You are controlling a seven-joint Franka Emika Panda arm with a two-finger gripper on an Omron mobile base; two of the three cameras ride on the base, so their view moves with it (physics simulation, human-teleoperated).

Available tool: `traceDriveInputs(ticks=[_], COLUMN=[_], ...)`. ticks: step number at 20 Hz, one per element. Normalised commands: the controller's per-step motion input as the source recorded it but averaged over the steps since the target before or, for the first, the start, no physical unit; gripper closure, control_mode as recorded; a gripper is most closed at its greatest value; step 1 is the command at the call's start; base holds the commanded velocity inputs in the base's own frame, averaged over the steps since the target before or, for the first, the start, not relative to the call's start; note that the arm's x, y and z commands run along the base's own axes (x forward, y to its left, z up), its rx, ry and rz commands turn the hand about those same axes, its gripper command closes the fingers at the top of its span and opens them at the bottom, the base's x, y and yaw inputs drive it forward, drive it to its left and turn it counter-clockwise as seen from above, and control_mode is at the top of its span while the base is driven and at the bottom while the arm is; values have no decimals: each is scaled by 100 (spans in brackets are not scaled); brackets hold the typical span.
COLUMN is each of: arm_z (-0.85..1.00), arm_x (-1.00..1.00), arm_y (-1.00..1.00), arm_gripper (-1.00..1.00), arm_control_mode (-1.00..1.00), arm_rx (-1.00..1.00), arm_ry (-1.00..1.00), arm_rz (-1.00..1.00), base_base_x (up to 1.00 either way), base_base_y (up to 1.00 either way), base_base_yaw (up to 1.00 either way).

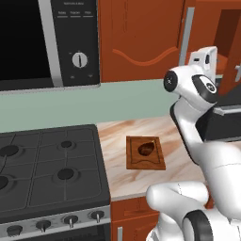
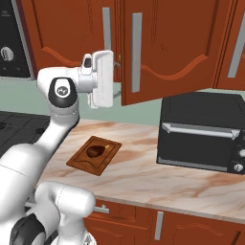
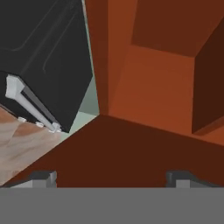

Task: Open the cabinet, retrieve the rolling pin, and place it next to the meat on the cutting board to prepare for tenderizing.

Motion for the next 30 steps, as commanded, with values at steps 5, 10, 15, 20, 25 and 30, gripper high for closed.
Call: traceDriveInputs(ticks=[5,10,15,20,25,30], arm_z=[0,0,0,0,0,0], arm_x=[0,-23,-52,-40,-3,0], arm_y=[-25,-43,-63,-69,-74,-76], arm_gripper=[-100,-100,-100,-100,-100,-100], arm_control_mode=[-100,-100,-100,-100,-100,-100], arm_rx=[0,0,0,0,0,0], arm_ry=[0,-3,-6,-2,0,0], arm_rz=[-4,-5,-8,-10,-9,-7], base_base_x=[0,0,0,0,0,0], base_base_y=[0,0,0,0,0,0], base_base_yaw=[0,0,0,0,0,0])
